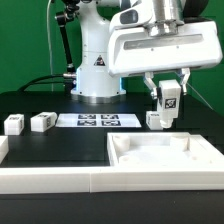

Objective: Assemble square table

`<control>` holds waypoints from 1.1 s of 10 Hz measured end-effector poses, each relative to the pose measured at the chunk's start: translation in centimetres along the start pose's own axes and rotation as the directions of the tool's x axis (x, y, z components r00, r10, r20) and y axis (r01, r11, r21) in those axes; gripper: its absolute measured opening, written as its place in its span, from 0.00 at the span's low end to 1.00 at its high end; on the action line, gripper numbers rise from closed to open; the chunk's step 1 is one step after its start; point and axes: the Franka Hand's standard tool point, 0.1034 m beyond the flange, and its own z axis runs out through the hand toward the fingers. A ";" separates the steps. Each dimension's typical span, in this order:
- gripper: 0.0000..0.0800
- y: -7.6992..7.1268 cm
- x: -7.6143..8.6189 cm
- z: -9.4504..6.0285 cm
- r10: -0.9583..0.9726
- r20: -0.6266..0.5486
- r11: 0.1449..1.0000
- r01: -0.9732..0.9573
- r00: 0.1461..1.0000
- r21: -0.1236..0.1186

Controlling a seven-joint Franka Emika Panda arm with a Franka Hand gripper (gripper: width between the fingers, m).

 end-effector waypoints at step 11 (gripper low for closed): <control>0.36 0.0 3.3 3.0 -0.059 -0.211 0.998 0.055 0.976 -0.023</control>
Offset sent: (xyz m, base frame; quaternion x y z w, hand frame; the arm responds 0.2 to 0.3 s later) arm 0.0000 0.0000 0.0000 0.0000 0.0650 0.0000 0.9979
